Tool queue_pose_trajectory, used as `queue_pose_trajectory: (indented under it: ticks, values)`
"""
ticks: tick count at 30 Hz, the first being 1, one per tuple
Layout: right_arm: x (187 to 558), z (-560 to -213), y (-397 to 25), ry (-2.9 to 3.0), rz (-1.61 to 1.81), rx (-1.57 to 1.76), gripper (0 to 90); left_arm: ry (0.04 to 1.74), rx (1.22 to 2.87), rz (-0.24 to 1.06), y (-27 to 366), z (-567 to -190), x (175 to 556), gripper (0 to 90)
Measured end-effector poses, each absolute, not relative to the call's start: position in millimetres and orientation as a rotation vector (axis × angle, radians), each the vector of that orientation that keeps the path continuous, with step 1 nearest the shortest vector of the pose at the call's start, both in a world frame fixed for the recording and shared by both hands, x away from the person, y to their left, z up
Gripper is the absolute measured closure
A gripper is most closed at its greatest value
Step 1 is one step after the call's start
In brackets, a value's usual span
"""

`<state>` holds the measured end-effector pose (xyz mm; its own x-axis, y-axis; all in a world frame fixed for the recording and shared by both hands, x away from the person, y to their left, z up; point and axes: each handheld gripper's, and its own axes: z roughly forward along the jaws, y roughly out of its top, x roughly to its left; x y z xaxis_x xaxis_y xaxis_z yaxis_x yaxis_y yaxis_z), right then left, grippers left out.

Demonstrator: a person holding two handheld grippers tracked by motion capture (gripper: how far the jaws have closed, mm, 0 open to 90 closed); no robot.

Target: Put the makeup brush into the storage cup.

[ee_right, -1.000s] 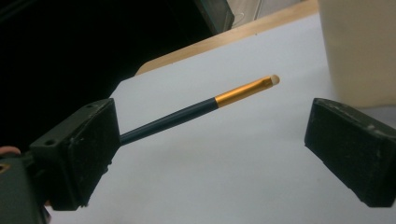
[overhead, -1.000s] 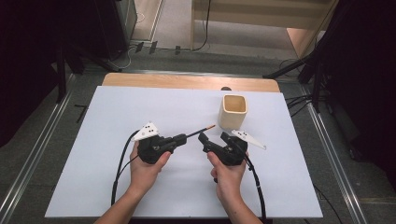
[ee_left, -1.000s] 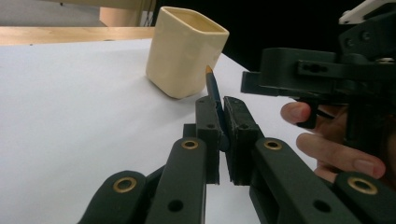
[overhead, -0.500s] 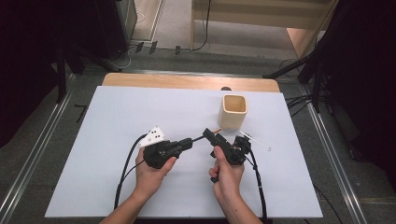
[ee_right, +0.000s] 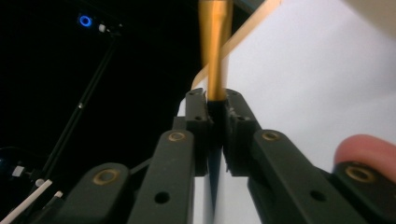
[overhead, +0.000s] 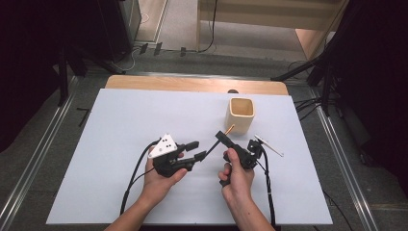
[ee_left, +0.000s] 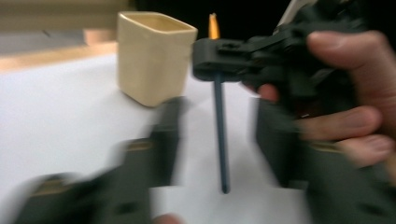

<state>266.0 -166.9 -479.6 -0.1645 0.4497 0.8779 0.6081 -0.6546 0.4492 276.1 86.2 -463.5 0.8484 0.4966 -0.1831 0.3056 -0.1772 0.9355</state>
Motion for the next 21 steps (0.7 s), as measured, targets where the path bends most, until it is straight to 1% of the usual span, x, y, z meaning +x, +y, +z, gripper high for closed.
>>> queue_pose_trajectory:
  ticks: [1,2,4,7,13,21]
  values:
    - [266,-478,-168,-1.274,-1.957,-1.948,83.9,0.623,1.785,0.178,86,-464,277,25.4]
    - [266,-478,-168,-1.274,-1.957,-1.948,83.9,0.634,1.792,0.167,86,-464,277,25.4]
    - [266,-475,-170,-1.353,-1.994,-1.958,83.9,0.648,1.809,0.154,88,-464,278,12.8]
    - [265,-466,-172,-1.532,-2.047,-1.989,83.9,0.626,1.817,0.148,94,-464,278,0.9]
    - [263,-455,-175,-1.766,-2.095,-1.998,83.9,0.641,1.792,0.203,116,-465,279,0.0]
    - [261,-440,-180,-2.051,-2.140,-1.983,83.9,0.635,1.811,0.276,139,-473,276,0.0]
